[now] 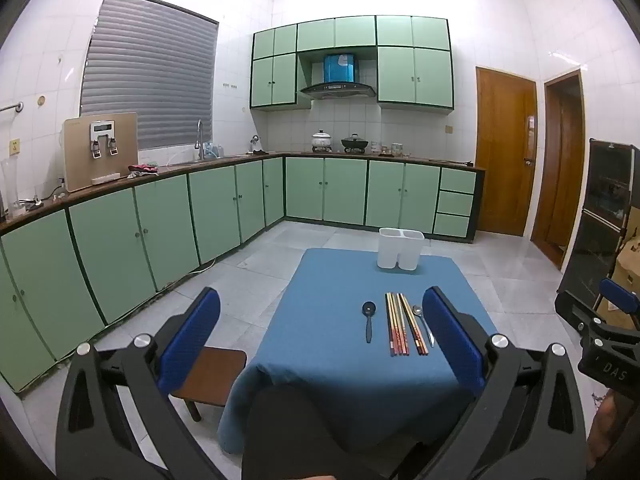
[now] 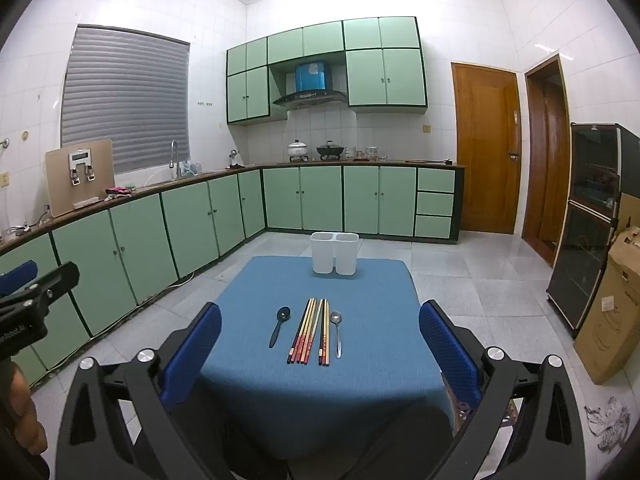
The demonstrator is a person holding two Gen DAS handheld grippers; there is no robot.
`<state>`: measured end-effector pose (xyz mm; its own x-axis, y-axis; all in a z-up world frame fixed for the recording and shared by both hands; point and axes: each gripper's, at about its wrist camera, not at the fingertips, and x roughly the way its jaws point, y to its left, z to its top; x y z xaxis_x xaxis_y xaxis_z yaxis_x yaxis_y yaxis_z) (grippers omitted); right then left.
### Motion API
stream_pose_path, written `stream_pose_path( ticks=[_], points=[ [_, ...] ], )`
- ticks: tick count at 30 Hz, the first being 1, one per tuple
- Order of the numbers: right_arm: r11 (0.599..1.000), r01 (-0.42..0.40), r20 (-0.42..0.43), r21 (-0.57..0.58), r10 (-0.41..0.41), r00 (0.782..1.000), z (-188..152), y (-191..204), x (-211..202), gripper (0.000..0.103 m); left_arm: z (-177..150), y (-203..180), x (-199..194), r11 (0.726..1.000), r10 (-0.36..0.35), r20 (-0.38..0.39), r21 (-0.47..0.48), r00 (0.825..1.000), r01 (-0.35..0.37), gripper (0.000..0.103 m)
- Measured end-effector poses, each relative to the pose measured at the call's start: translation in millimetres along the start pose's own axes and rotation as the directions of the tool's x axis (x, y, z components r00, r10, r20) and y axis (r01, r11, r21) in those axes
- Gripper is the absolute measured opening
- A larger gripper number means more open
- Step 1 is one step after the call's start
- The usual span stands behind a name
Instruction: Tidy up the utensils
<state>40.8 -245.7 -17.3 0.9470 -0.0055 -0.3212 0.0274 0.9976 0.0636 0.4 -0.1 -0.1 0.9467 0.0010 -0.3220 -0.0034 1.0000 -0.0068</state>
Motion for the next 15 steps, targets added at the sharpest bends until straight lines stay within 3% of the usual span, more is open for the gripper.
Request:
stream_pose_path(
  ticks=[15],
  points=[
    [1.000, 0.003, 0.002, -0.002, -0.003, 1.000, -0.3, -0.2, 1.5, 0.097, -2.5, 0.6, 2.8, 1.000, -0.003, 0.008, 0.005, 1.000, 0.003, 0.098]
  ],
)
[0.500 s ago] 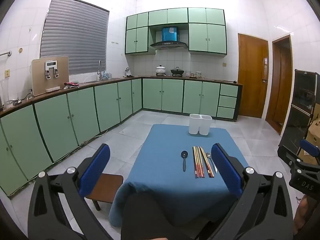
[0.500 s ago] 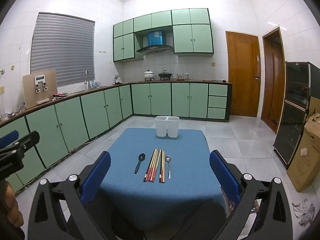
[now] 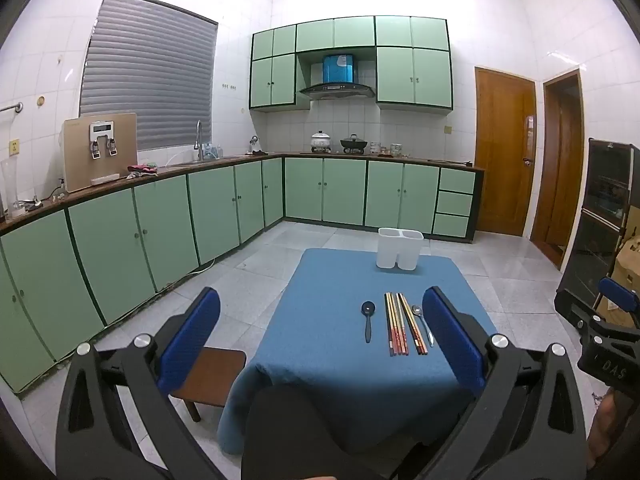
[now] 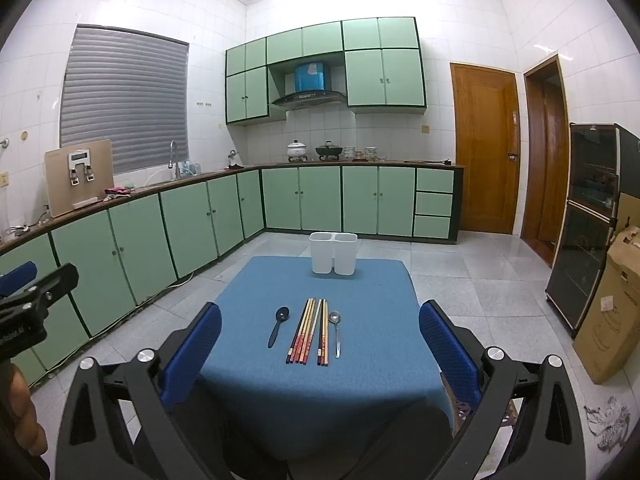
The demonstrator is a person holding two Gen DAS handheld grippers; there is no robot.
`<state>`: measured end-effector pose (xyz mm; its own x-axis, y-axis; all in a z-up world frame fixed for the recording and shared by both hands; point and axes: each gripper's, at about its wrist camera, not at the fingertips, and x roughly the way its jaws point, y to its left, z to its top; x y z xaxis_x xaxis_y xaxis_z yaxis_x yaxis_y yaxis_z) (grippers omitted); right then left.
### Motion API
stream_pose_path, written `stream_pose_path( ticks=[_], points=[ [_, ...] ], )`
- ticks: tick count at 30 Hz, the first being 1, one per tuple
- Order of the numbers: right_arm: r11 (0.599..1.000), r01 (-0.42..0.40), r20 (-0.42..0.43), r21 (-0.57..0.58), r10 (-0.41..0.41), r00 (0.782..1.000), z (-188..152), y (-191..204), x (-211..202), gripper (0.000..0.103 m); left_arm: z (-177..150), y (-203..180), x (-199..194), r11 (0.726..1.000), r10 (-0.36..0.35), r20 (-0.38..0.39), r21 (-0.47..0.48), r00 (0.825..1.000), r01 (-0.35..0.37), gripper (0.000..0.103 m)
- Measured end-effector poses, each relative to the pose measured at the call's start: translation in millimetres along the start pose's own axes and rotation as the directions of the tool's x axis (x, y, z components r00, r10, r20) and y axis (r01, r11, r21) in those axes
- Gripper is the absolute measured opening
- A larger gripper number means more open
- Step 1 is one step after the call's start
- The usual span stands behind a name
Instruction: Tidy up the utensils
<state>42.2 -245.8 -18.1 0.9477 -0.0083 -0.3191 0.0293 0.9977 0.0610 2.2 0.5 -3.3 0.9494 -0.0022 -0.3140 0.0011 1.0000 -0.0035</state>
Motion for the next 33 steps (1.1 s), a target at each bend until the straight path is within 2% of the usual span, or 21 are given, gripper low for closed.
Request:
stream_pose_path(
  ticks=[33],
  points=[
    [1.000, -0.001, 0.000, 0.001, 0.001, 1.000, -0.3, 0.3, 3.1, 0.097, -8.9, -2.8, 5.1, 1.000, 0.000, -0.003, -0.001, 1.000, 0.000, 0.098]
  ],
)
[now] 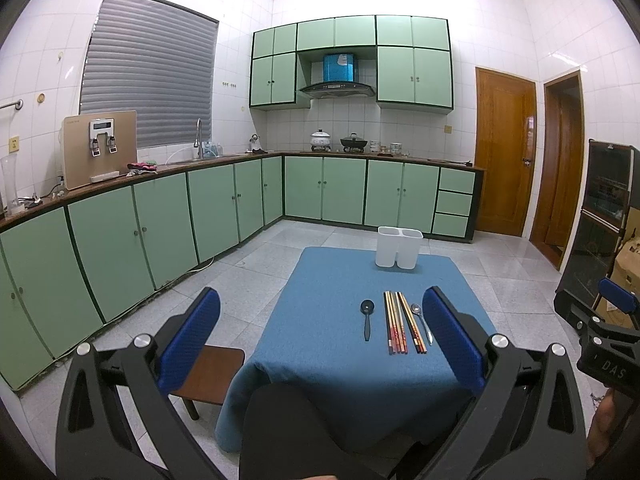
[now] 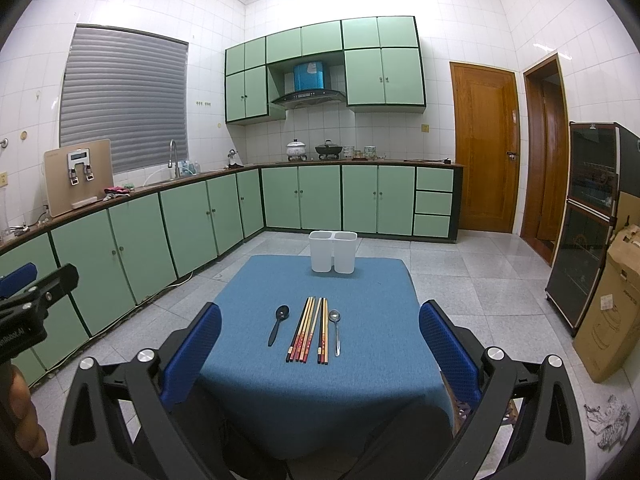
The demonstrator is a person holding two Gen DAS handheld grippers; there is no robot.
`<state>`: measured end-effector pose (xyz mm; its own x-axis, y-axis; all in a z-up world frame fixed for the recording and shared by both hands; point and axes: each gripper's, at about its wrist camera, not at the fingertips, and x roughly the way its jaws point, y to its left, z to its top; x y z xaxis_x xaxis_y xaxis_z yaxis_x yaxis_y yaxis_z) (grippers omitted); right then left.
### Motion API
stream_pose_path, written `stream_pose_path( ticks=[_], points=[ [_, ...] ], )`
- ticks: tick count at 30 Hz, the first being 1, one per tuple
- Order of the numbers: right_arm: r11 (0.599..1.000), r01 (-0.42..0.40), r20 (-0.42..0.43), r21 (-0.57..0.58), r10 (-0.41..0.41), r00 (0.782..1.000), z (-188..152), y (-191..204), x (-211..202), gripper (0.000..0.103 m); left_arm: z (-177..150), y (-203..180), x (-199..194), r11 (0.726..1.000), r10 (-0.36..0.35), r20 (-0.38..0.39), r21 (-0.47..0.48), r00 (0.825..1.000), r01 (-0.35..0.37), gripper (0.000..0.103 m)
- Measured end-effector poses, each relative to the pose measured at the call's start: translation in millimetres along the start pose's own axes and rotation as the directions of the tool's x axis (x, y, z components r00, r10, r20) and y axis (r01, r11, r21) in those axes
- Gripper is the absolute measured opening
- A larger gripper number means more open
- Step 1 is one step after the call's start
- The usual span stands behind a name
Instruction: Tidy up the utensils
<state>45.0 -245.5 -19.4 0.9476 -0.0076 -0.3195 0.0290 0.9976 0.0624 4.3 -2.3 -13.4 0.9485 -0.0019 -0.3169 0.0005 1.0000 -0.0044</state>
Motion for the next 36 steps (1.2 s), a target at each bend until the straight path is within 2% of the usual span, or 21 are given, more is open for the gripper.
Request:
stream_pose_path(
  ticks=[36],
  points=[
    [1.000, 0.001, -0.007, 0.001, -0.001, 1.000, -4.3, -2.7, 4.3, 0.097, 1.2, 2.8, -0.5, 1.000, -0.003, -0.005, -0.005, 1.000, 0.003, 0.098]
  ],
)
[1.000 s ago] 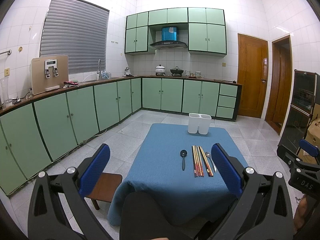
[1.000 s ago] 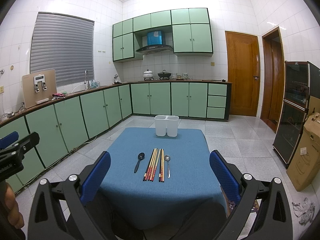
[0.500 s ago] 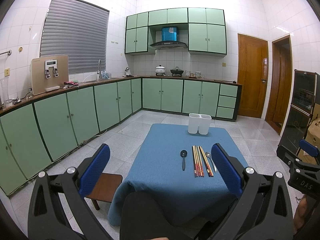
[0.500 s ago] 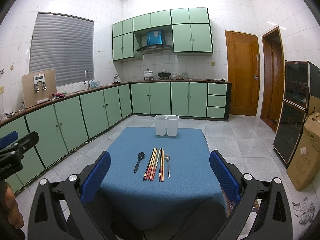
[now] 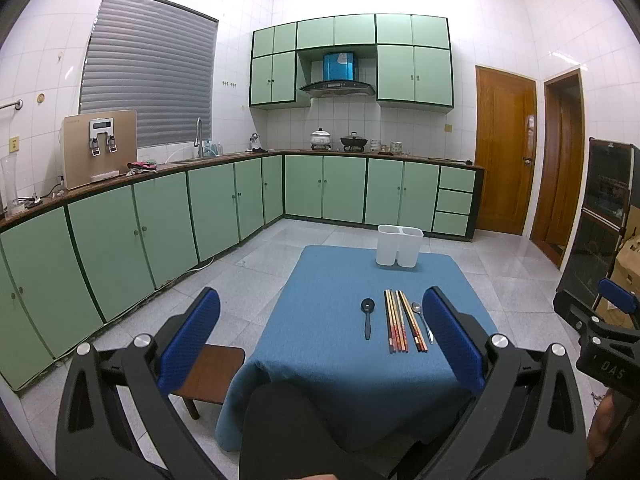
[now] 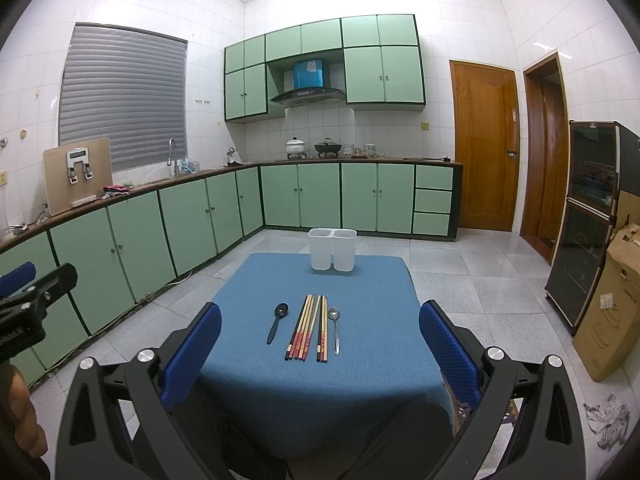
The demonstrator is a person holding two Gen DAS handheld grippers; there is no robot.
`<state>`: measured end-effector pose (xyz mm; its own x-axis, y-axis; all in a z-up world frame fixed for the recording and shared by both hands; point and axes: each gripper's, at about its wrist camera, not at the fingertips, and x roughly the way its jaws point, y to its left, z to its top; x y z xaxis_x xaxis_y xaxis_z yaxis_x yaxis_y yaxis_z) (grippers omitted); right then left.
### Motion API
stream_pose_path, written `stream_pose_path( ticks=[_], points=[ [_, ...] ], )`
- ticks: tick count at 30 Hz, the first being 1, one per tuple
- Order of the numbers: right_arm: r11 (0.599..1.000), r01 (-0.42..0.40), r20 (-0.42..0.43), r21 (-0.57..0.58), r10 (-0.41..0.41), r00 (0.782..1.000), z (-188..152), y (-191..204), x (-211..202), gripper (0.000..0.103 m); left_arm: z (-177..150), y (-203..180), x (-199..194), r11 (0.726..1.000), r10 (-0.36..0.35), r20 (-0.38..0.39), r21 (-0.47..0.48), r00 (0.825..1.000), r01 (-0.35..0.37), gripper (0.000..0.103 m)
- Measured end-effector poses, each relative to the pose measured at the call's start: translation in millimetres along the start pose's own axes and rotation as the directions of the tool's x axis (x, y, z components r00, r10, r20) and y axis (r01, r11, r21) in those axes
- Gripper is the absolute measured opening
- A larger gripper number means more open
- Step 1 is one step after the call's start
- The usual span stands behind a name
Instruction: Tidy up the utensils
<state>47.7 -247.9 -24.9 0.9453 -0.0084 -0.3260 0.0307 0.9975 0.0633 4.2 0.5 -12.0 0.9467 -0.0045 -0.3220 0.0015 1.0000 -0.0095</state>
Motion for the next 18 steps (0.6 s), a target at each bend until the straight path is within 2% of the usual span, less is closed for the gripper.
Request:
stream_pose_path(
  ticks=[12, 18],
  points=[
    [1.000, 0.008, -0.018, 0.002, -0.008, 1.000, -2.0, 1.1, 8.7, 0.097, 6.3, 1.5, 9.1, 1.000, -0.004, -0.026, 0.001, 1.000, 0.004, 0.098],
    [0.999, 0.039, -0.059, -0.006, -0.039, 0.997, -6.8, -1.6, 33.1, 0.097, 3.5, 1.6, 34.1, 0.999, -0.033, -0.056, 0.001, 0.998, 0.033, 0.098]
  ],
)
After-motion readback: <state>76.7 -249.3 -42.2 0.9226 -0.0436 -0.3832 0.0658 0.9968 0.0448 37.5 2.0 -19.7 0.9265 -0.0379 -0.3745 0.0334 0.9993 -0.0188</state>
